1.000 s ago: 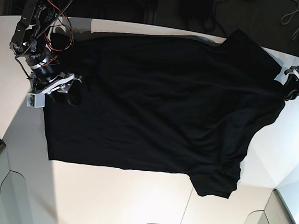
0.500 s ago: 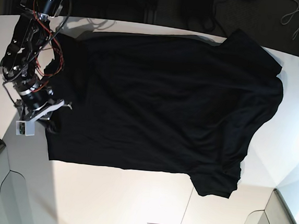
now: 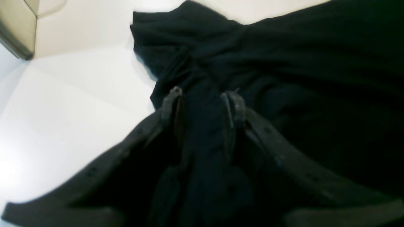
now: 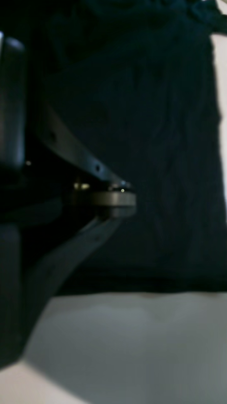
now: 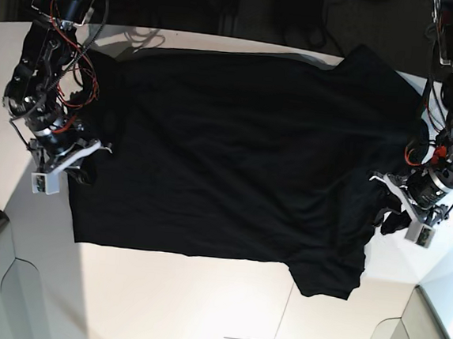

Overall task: Layout the t-shirt on the table in an organized manner, then fold the t-shirt properly
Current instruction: 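Grasp the shirt edge with the left gripper while the right holds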

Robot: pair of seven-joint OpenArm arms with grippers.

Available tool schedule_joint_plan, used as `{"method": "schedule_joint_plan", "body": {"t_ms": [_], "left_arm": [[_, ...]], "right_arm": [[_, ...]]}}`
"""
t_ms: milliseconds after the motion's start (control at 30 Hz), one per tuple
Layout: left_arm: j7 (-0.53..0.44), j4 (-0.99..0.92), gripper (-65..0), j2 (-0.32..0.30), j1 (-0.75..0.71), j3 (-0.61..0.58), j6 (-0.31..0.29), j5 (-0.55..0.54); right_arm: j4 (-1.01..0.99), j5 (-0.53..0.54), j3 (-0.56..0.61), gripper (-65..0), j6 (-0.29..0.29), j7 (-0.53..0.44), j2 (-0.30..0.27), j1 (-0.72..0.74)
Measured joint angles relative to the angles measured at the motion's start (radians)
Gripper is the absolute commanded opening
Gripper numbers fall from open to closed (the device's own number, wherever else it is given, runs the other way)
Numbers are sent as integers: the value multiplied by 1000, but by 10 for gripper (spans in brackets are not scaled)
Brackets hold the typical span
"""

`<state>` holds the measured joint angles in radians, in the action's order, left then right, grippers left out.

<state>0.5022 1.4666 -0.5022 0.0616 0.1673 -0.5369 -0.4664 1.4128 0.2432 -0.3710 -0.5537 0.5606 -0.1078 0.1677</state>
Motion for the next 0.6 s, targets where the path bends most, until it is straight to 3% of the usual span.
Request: {"method": "schedule_joint_plan", "body": {"t_ms": [167,267,600], "left_arm": [[-35,-237,-650,0,120,-111,9,40],[-60,-356,-650,0,171,-158,11,79],[-119,-535,-650,-14,203,-177,-3,49]], "right_arm": [[-74,-41,0,-650,0,-51,-7,5],[-111,-45,0,-650,1,-80,-24,2],[-117,-79,0,-650,3,-84,-38,2]]}}
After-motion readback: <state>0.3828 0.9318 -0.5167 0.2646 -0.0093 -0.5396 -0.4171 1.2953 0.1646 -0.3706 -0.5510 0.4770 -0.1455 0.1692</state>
